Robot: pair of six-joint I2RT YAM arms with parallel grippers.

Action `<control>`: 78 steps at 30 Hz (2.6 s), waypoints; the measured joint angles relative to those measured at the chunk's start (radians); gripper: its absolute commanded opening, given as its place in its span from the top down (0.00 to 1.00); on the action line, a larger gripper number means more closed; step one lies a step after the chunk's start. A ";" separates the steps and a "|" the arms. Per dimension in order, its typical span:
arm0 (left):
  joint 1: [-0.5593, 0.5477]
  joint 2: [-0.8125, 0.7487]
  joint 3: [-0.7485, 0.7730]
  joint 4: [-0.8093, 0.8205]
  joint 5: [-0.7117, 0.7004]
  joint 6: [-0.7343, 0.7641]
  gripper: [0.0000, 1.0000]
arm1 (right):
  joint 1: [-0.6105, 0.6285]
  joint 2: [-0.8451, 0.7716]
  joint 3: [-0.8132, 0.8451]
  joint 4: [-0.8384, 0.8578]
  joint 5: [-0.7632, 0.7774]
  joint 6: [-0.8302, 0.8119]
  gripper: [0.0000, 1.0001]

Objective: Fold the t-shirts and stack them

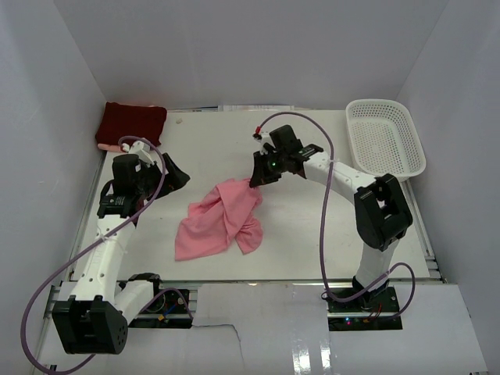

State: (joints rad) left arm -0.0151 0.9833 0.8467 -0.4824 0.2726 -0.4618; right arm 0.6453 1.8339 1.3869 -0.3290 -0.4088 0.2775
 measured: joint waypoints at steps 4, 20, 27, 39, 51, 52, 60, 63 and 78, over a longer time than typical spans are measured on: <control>0.000 0.024 0.003 -0.010 0.014 0.037 0.02 | -0.109 -0.001 0.006 -0.027 0.057 0.005 0.92; -0.141 0.094 0.031 -0.028 0.045 0.202 0.02 | -0.190 -0.008 0.104 -0.128 0.190 -0.004 0.23; -0.178 0.198 0.050 -0.050 0.055 0.229 0.02 | -0.156 -0.096 0.068 -0.169 0.198 -0.057 0.22; -0.178 0.306 0.125 -0.042 0.111 0.218 0.02 | -0.163 -0.113 0.074 -0.194 0.170 -0.089 0.22; -0.177 0.269 0.006 -0.146 0.149 0.133 0.02 | -0.163 -0.113 0.105 -0.219 0.145 -0.107 0.22; -0.177 0.266 0.004 -0.157 0.144 0.126 0.02 | -0.163 -0.113 0.105 -0.219 0.143 -0.108 0.22; -0.173 0.404 0.005 -0.180 0.141 0.069 0.12 | -0.163 -0.121 0.083 -0.215 0.121 -0.105 0.21; -0.170 0.485 0.005 -0.183 0.159 0.047 0.12 | -0.163 -0.127 0.074 -0.215 0.118 -0.105 0.21; -0.169 0.511 -0.035 -0.150 0.183 -0.018 0.16 | -0.163 -0.158 0.037 -0.193 0.117 -0.103 0.21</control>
State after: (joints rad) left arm -0.1844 1.4944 0.8112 -0.6323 0.4553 -0.4797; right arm 0.4828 1.6760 1.4242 -0.5220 -0.2916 0.1749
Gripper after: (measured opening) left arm 0.853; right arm 0.790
